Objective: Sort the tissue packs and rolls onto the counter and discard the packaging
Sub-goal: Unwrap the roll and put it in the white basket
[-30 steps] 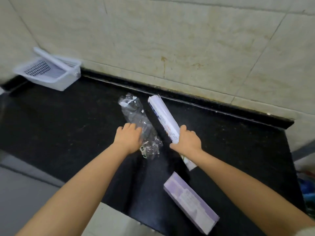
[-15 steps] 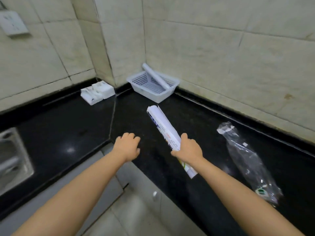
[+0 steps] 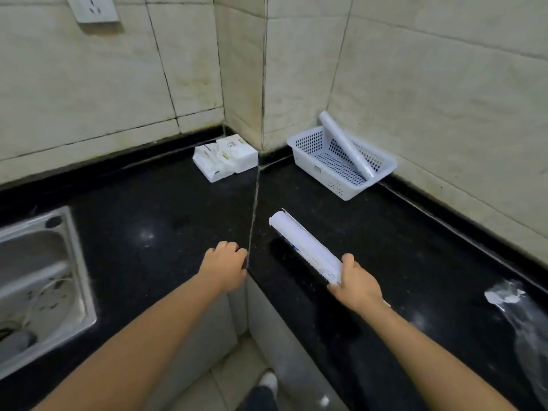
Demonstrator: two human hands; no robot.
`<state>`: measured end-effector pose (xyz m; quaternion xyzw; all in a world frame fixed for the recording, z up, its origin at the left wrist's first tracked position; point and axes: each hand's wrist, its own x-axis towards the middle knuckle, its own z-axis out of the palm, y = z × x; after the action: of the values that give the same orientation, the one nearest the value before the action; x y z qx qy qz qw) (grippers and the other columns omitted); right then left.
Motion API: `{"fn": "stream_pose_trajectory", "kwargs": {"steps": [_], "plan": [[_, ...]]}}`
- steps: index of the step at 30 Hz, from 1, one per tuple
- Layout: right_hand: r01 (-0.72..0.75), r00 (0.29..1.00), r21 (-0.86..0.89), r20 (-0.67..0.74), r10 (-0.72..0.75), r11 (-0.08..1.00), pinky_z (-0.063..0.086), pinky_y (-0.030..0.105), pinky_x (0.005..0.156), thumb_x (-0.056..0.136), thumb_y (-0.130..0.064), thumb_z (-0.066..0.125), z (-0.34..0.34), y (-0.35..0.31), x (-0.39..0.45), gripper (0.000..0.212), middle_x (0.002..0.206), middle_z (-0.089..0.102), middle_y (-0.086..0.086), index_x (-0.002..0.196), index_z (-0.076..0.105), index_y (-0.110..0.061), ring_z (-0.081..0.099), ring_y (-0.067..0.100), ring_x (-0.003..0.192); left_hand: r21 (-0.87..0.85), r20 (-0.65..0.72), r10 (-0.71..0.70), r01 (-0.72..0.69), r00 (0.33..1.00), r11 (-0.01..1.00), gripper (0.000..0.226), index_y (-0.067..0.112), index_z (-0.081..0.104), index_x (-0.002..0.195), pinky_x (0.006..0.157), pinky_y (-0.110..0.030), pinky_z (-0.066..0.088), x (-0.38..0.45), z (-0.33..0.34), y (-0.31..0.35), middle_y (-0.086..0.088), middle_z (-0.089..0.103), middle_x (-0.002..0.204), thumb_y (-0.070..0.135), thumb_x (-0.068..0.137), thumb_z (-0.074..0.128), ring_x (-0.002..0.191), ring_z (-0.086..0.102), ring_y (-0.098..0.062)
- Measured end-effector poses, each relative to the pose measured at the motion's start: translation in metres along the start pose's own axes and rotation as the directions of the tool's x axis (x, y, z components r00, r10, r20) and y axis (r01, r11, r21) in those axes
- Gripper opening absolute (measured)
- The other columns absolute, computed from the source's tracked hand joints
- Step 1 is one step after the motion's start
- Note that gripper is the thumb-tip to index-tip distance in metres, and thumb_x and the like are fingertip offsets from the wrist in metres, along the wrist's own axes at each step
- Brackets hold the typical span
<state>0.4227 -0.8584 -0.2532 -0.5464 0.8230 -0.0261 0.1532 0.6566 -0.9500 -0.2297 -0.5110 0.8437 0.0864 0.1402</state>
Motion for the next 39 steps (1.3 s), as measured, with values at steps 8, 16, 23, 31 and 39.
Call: {"fn": "stream_pose_trajectory", "kwargs": {"steps": [8,16,23,31,39], "plan": [[0.082,0.993,0.027,0.087,-0.084,0.996,0.04,0.029,0.065,0.079,-0.034,0.064,0.014,-0.001,0.095,0.053,0.115,0.058,0.008,0.118,0.035,-0.012,0.059,0.025,0.095,0.019,0.088,0.045,-0.047,0.995,0.999,0.05,0.015,0.035,0.142,0.108,-0.041,0.034,0.103,-0.013,-0.014,-0.008,0.038,0.145,0.031,0.095,0.043,0.135,0.032,-0.026],[0.25,0.965,0.089,-0.105,-0.24,0.964,0.051,0.041,0.094,0.069,-0.03,0.077,0.009,-0.003,0.113,0.064,0.117,0.062,0.019,0.119,0.055,0.003,0.06,0.034,0.107,-0.238,-0.139,-0.043,0.009,0.989,0.971,0.041,0.01,0.047,0.132,0.093,-0.036,0.044,0.182,-0.014,0.006,-0.01,0.053,0.131,0.023,0.093,0.044,0.119,0.049,-0.026],[0.142,0.972,0.07,0.177,-0.153,0.987,0.038,0.031,0.103,0.085,-0.039,0.054,0.015,-0.024,0.141,0.068,0.144,0.039,0.009,0.142,0.027,-0.013,0.04,0.026,0.129,-0.254,-0.179,0.06,-0.105,0.982,0.961,0.032,0.007,0.057,0.122,0.09,-0.035,0.046,0.224,-0.023,-0.001,-0.011,0.059,0.123,0.018,0.095,0.043,0.111,0.054,-0.026],[-0.071,0.979,0.328,0.202,0.004,0.942,0.048,0.032,0.085,0.072,-0.031,0.07,-0.021,-0.027,0.154,0.053,0.116,0.063,0.007,0.119,0.052,-0.014,0.059,0.024,0.103,-0.215,-0.264,0.16,-0.22,0.951,0.951,0.033,0.003,0.059,0.119,0.087,-0.042,0.046,0.27,-0.063,-0.013,-0.018,0.06,0.119,0.021,0.096,0.043,0.108,0.055,-0.032],[-0.13,0.958,0.466,-0.17,0.233,0.875,0.034,0.025,0.075,0.073,-0.026,0.073,-0.13,0.012,0.19,0.057,0.102,0.049,-0.003,0.124,0.048,-0.013,0.046,0.013,0.089,-0.172,-0.346,0.281,-0.355,0.895,0.919,0.035,0.002,0.054,0.123,0.088,-0.042,0.047,0.339,-0.116,0.024,-0.019,0.058,0.121,0.02,0.093,0.048,0.112,0.052,-0.033]]}}
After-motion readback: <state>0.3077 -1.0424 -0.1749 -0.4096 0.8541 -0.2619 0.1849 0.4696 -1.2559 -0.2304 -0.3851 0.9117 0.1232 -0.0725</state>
